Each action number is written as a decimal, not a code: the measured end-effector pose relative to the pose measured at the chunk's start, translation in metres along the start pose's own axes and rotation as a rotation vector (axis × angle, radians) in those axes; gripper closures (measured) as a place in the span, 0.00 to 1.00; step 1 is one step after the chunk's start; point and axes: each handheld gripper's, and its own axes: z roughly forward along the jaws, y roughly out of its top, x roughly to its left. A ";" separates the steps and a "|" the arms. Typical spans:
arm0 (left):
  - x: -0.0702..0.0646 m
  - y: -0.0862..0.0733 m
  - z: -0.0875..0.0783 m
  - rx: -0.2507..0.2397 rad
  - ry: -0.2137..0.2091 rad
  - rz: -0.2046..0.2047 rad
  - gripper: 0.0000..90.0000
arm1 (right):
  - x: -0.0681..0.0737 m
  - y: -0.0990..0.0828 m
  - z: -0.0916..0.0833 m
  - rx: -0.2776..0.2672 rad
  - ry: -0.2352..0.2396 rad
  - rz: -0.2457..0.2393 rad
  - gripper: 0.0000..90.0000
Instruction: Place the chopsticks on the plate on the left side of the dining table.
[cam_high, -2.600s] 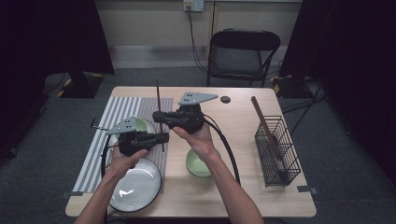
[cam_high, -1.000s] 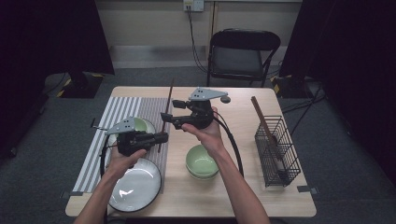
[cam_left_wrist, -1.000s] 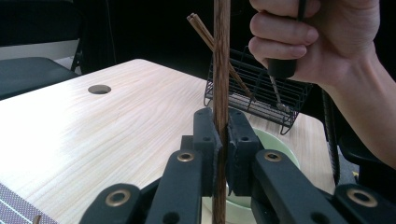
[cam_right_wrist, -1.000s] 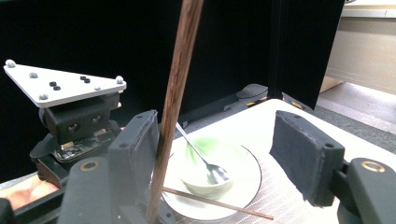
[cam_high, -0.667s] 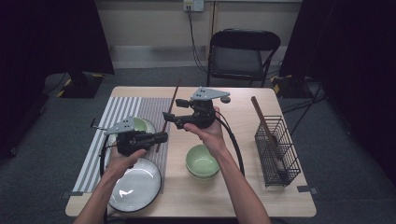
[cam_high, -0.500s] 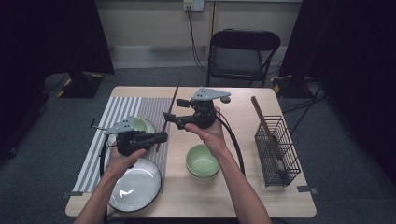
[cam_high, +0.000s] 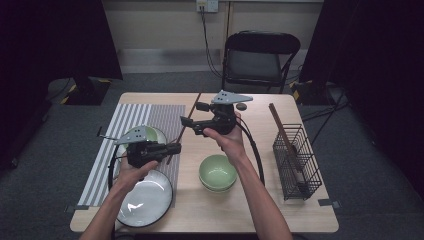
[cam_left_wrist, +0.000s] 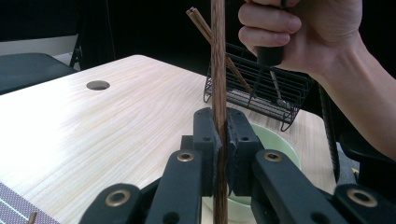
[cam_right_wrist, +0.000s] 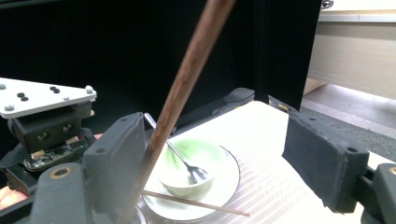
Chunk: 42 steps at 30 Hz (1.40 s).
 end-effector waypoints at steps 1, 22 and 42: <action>0.000 0.000 0.000 0.006 0.006 0.000 0.94 | -0.001 -0.001 -0.001 0.001 -0.004 0.003 0.23; 0.001 0.000 -0.003 -0.009 0.009 -0.007 0.94 | -0.002 -0.002 -0.003 0.003 -0.039 0.001 0.25; 0.004 0.002 -0.012 -0.018 0.019 -0.002 0.94 | -0.008 -0.001 -0.011 0.004 -0.096 0.002 0.25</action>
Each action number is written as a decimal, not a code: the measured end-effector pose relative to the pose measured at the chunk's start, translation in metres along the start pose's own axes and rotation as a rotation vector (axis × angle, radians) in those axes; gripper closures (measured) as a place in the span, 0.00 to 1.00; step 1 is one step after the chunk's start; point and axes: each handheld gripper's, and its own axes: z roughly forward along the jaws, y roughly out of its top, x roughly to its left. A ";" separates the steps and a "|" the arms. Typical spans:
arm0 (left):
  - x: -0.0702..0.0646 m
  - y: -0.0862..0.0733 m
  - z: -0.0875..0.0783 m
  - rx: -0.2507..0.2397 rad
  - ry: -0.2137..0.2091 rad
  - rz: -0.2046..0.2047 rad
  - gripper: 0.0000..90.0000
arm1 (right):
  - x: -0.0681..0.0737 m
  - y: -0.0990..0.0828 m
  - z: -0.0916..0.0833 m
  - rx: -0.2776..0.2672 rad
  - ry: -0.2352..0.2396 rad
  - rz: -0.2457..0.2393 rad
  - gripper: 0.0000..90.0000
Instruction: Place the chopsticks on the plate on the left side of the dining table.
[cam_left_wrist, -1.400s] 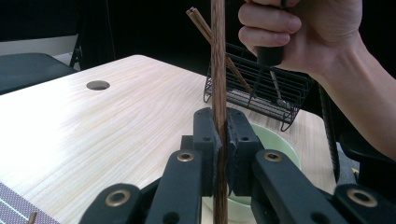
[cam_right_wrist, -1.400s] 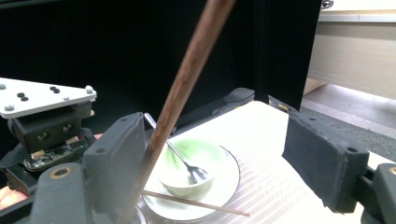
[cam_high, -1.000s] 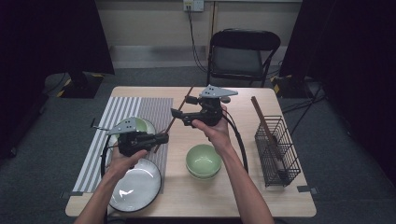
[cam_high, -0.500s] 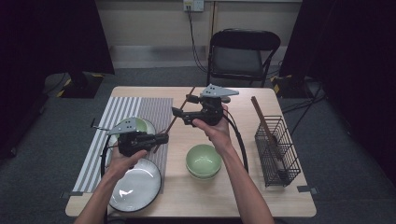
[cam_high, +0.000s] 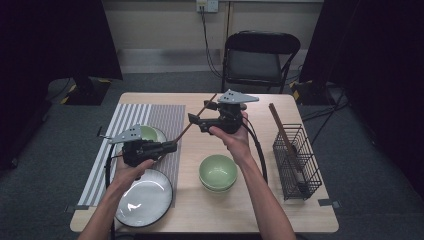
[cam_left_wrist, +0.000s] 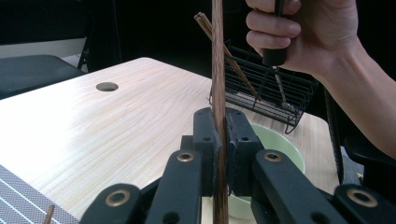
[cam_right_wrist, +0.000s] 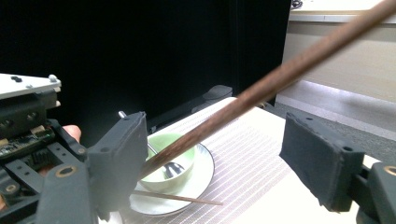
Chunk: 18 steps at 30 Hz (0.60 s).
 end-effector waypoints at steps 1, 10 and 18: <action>0.000 0.001 -0.001 -0.007 -0.002 -0.005 0.94 | 0.000 0.000 -0.001 0.000 -0.004 0.001 0.25; 0.002 0.003 -0.010 -0.034 0.008 -0.008 0.94 | -0.007 -0.005 -0.004 0.009 -0.020 0.012 0.26; 0.002 0.004 -0.010 -0.031 0.004 -0.005 0.94 | -0.011 -0.006 -0.009 0.009 -0.033 0.011 0.25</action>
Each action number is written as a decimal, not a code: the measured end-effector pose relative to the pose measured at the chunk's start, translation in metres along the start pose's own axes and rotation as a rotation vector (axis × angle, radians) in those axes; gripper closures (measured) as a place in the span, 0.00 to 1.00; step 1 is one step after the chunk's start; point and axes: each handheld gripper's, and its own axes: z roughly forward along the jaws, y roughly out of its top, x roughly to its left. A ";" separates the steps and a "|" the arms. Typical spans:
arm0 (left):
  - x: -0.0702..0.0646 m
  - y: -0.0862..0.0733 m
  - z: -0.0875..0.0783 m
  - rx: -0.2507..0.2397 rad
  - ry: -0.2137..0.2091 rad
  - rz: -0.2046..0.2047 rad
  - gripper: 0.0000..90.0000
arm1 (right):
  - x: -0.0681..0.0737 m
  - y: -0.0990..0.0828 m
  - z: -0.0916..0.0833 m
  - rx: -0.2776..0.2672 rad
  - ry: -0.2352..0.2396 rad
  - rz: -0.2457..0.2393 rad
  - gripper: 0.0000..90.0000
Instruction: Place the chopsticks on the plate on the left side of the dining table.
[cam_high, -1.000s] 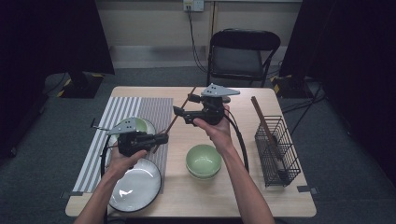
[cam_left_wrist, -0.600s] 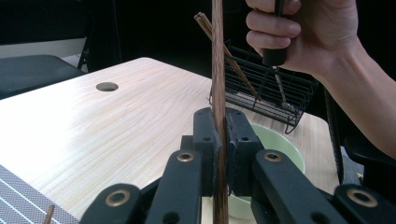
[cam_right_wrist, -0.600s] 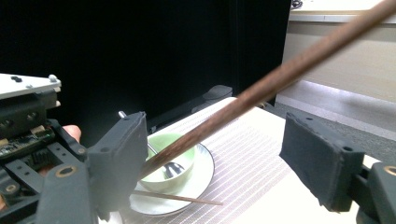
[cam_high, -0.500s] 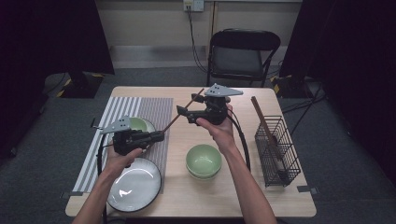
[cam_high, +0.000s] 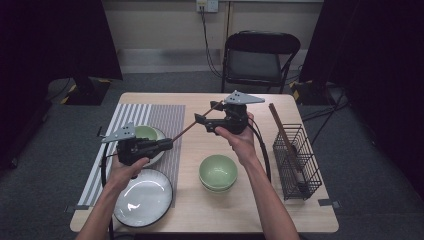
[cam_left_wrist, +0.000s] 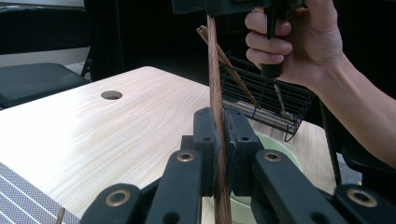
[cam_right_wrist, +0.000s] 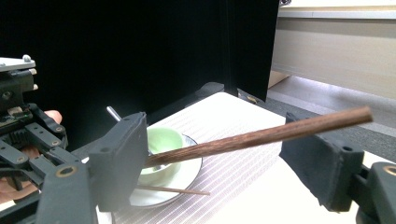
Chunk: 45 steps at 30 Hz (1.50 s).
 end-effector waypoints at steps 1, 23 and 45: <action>0.000 0.000 0.000 -0.001 -0.002 -0.003 0.94 | -0.001 -0.001 -0.001 0.004 -0.004 -0.001 0.25; 0.002 -0.002 0.000 0.014 -0.005 -0.004 0.94 | -0.012 -0.013 -0.008 0.018 -0.048 0.011 0.24; 0.007 -0.006 0.000 0.052 0.028 0.004 0.94 | -0.019 -0.026 -0.014 0.057 -0.073 0.023 0.21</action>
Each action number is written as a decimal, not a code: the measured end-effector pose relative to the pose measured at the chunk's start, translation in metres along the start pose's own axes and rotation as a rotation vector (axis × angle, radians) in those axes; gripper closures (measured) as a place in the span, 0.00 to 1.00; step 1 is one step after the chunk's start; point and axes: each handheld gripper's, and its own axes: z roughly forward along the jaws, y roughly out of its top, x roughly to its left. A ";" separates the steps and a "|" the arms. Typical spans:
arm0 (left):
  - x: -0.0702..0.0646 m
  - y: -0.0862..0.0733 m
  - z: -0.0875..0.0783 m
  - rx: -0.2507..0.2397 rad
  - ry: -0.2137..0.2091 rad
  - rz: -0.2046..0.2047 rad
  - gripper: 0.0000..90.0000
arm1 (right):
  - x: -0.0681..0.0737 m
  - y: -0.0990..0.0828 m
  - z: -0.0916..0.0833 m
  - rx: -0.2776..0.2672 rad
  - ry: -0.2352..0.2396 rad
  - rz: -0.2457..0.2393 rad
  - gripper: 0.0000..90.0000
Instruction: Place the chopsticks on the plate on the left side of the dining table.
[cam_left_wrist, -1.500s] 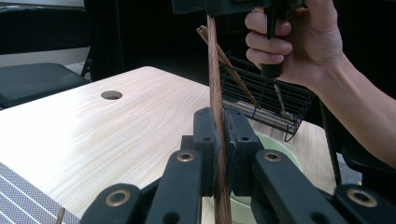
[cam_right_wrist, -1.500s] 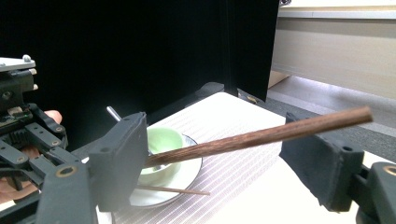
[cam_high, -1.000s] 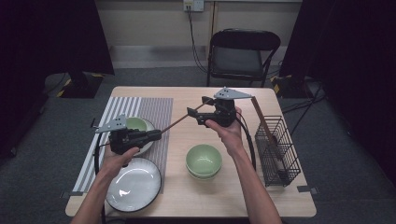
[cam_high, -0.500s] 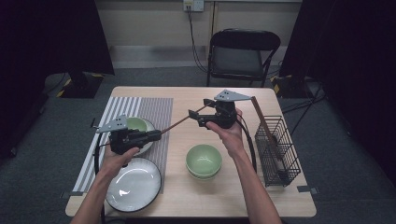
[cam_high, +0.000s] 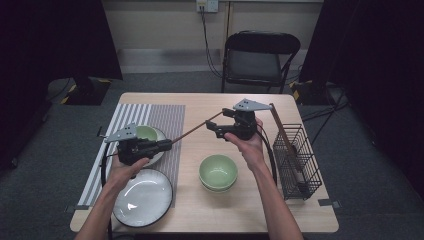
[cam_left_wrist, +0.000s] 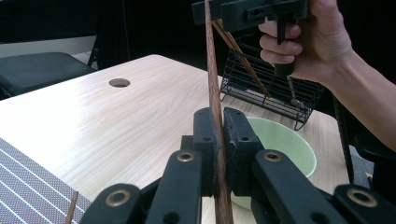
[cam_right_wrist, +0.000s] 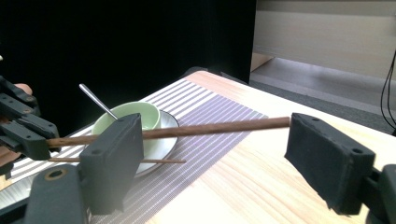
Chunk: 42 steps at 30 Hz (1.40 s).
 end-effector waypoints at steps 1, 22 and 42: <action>0.000 0.000 0.000 -0.001 -0.001 -0.001 0.94 | -0.001 -0.001 -0.001 0.002 -0.004 0.003 0.21; 0.003 -0.014 -0.032 0.035 0.052 -0.008 0.94 | -0.019 -0.032 -0.014 0.076 -0.071 0.031 0.19; 0.017 -0.048 -0.062 0.101 0.117 -0.058 0.94 | -0.035 -0.070 -0.008 0.219 -0.159 0.043 0.19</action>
